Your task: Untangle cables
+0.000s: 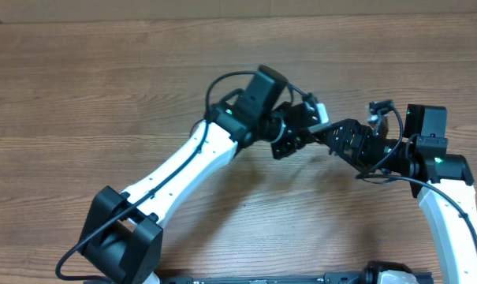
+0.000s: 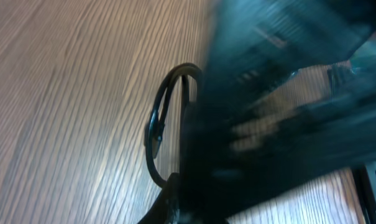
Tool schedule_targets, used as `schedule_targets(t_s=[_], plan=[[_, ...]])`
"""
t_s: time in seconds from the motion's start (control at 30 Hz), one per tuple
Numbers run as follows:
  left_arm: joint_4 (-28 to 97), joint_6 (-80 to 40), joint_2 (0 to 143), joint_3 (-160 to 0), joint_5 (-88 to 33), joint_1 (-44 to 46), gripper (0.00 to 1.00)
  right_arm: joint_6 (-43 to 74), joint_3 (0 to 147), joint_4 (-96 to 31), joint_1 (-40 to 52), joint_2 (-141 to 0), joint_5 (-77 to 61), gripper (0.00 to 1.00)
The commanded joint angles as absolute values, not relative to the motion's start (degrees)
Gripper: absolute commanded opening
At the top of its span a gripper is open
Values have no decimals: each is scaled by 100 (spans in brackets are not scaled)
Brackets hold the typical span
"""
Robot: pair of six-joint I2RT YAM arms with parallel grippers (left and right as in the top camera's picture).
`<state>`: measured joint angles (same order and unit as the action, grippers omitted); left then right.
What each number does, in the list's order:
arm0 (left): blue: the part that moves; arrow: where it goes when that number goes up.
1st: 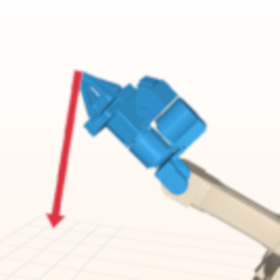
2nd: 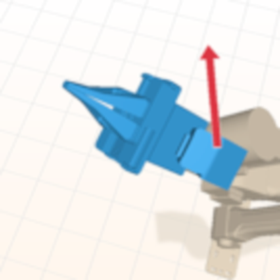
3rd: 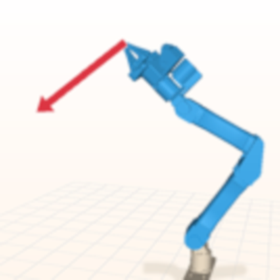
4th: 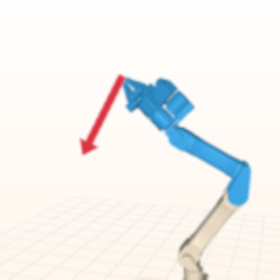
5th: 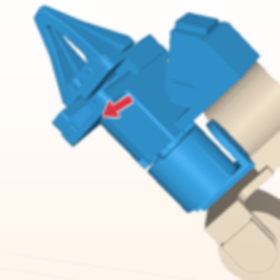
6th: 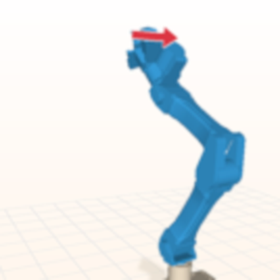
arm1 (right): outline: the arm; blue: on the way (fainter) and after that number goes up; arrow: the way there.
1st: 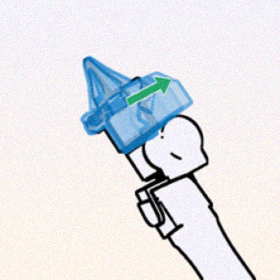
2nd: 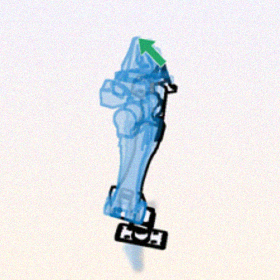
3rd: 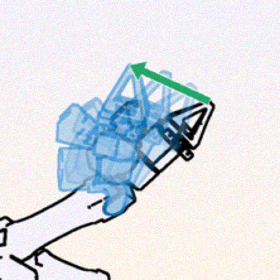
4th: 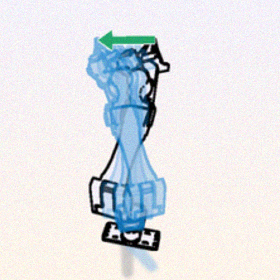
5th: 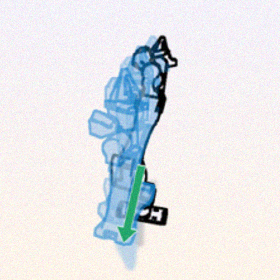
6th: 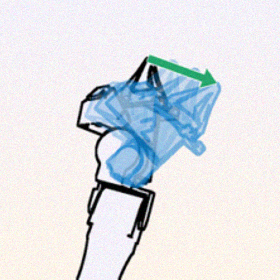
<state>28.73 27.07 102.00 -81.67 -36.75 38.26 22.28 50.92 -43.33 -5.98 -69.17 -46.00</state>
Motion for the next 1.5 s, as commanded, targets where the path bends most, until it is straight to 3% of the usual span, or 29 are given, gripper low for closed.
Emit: schedule_targets(t_s=[0.0, 0.33, 0.47, 0.67, 0.83, 1.47], plan=[[2515, 2023, 10112, -8202, -3559, 3848, 4, 2790, 5100, -4462, -609, -6849, -3435, 100], [2543, 1601, 10112, -8202, -3564, 3640, 4, 2832, 5100, -4560, -609, -6849, -3227, 100], [2543, 1522, 10112, -8202, -4202, 3640, 4, 2836, 5100, -4576, -609, -6849, -3006, 100], [2576, 934, 10112, -8202, -2978, 3623, 4, 2314, 5100, -4532, -607, -6849, -3966, 100], [2591, 805, 10112, -8202, -3015, 3704, 4, 2268, 5100, -4377, -609, -6849, -4038, 100], [2515, 897, 10112, -8202, -4569, 3778, 4, 2550, 5098, -4324, -609, -6851, -2676, 100]])
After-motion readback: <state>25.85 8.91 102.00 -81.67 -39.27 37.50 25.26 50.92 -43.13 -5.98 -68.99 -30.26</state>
